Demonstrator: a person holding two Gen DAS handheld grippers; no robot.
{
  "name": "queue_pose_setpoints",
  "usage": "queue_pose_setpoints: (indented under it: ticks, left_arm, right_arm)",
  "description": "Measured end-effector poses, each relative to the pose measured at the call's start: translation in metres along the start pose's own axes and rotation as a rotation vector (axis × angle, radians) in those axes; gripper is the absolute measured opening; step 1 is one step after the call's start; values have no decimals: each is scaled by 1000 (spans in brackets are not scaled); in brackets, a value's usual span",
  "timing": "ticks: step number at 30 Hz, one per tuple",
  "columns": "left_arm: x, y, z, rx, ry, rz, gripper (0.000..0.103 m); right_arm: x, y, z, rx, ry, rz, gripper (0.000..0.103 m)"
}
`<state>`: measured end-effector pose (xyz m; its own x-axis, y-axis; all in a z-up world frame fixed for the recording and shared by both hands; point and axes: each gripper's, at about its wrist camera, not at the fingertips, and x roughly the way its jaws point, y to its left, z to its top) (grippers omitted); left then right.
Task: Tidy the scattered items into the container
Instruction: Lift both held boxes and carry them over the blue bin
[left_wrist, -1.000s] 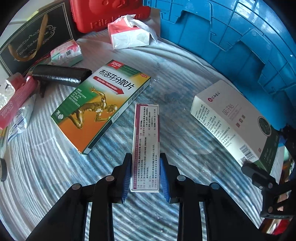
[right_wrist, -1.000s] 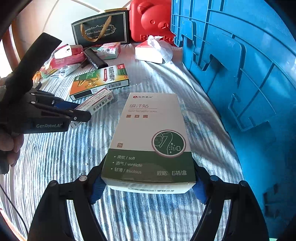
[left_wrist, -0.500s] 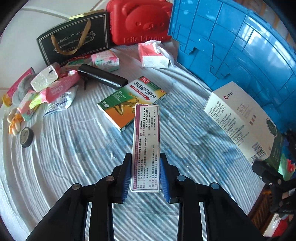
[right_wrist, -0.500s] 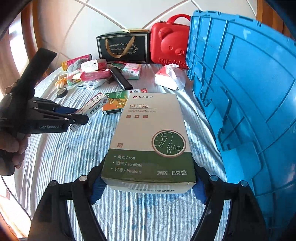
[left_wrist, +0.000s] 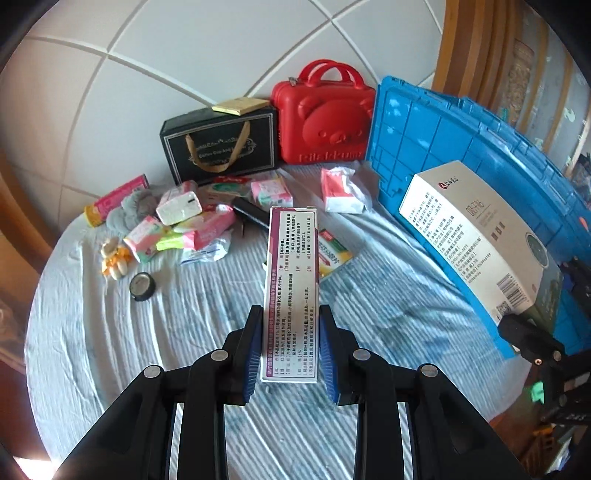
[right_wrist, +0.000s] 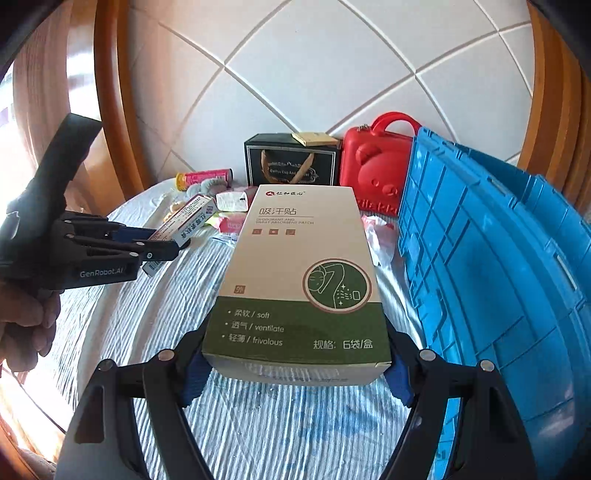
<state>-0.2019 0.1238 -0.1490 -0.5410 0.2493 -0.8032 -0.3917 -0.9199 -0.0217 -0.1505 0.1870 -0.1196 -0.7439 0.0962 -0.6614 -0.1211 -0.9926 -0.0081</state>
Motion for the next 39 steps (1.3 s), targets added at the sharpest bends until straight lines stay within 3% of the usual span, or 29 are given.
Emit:
queue_pose_setpoints:
  ticks: [7,18,33,39]
  left_arm:
    - [-54,-7,22,-23,-67,62,28]
    - [-98,-43,53,-21,-148,94,28]
    - [-105,-126,106,61,-231,42,28]
    - [-92,-165,129,108,-224,2,28]
  right_arm:
    - [-35,-16,26,-13,-76,25,76]
    - [-84,-47,52,-13,-158,69,76]
    - [-132,-118,56,-4,-245,1,76]
    - [-143,-157,50,45,-244,-41,76]
